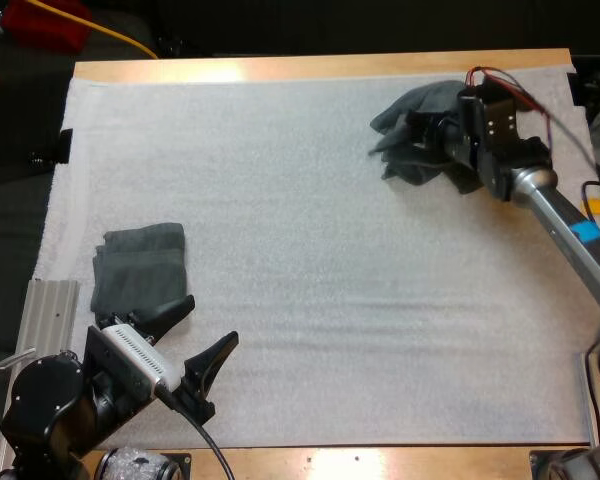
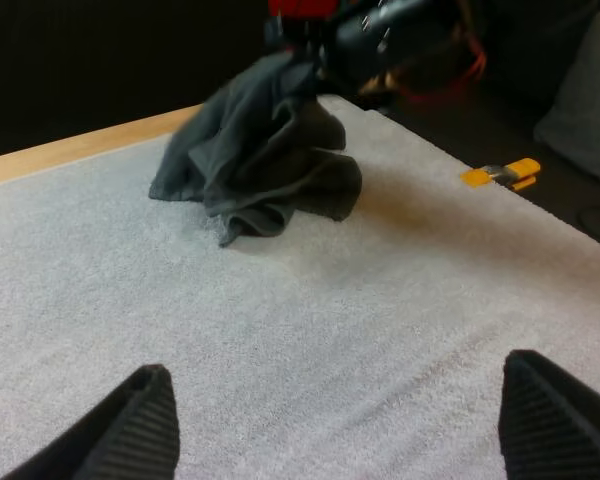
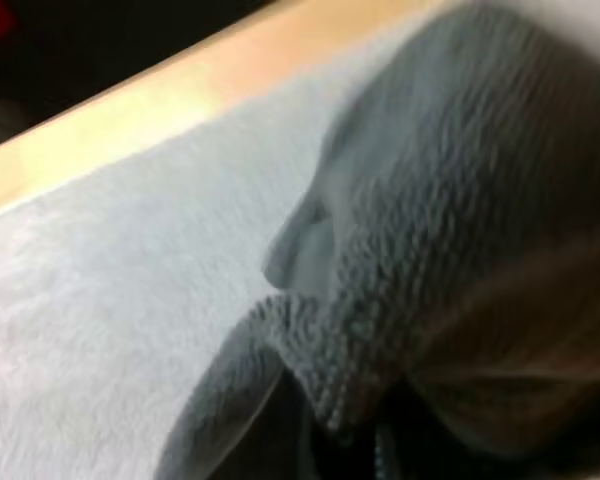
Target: Pick towel from pile, fold and stack
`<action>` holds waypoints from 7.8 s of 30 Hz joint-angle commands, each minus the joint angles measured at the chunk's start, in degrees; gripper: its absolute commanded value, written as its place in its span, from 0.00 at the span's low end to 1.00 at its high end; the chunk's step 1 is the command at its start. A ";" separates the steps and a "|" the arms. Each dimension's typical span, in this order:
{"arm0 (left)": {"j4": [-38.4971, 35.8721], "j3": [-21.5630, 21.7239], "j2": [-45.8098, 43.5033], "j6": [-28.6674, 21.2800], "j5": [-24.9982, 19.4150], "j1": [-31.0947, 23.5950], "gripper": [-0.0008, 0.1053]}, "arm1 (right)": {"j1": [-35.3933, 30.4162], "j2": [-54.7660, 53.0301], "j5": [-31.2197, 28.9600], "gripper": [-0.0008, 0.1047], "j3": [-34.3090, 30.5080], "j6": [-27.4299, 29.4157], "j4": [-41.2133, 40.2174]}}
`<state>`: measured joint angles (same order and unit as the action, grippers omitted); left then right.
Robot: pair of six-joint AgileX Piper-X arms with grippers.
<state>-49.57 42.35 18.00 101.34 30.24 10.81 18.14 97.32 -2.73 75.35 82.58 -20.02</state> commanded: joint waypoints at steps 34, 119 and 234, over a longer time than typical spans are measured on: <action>0.21 0.62 -0.10 0.34 -0.06 0.15 0.62 | 14.24 -30.79 7.47 0.01 -0.61 5.03 -36.32; -6.27 0.62 -0.10 2.34 4.24 0.15 0.62 | 32.79 -36.10 -14.19 0.67 -10.86 -14.05 -47.09; -0.20 -4.48 16.61 7.11 3.25 0.15 0.62 | 8.86 -34.64 11.00 0.01 -48.17 -24.05 -9.20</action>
<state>-50.90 38.06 34.22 107.81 33.99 10.81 27.03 63.03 8.34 27.12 57.88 -28.68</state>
